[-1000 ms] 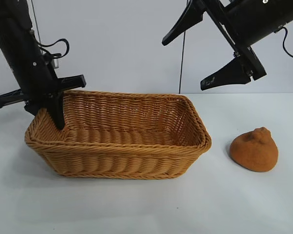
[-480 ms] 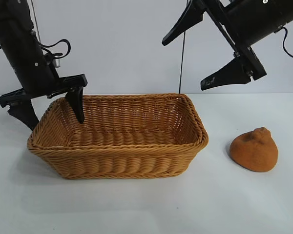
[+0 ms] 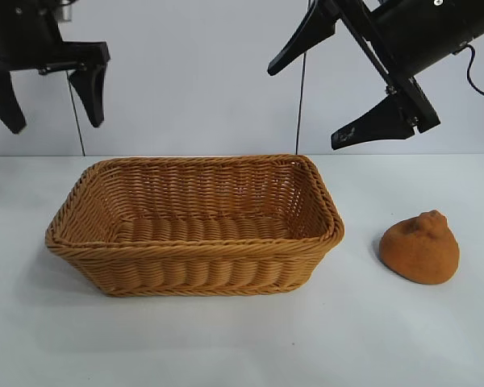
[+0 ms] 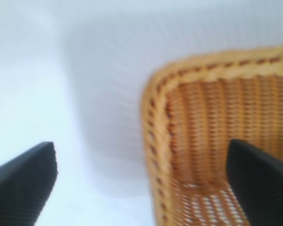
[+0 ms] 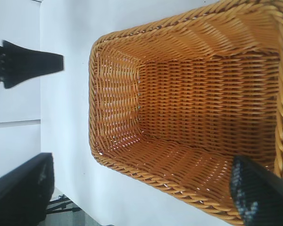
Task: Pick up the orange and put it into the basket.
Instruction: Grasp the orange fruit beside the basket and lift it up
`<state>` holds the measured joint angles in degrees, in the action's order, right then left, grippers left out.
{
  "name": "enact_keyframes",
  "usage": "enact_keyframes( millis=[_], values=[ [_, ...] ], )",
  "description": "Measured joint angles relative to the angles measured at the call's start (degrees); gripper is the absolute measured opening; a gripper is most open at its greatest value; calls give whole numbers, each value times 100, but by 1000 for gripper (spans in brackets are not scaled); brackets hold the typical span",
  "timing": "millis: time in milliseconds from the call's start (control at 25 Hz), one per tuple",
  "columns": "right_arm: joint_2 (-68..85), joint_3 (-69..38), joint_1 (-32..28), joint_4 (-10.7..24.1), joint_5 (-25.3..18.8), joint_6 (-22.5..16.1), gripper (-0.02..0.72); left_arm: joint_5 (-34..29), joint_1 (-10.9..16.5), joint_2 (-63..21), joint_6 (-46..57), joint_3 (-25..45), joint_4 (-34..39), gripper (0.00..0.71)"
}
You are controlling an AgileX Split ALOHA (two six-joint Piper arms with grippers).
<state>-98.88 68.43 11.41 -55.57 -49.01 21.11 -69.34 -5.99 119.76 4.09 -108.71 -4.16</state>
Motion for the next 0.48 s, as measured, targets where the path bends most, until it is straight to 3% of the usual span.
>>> enact_keyframes(
  millis=[240,480],
  values=[
    [0,0,0,0,-7,0,694,-12,674,-243,-132,98,135,693],
    [0,0,0,0,-12,0,694,-12,739,-1162,-364,1201,94,693]
  ],
)
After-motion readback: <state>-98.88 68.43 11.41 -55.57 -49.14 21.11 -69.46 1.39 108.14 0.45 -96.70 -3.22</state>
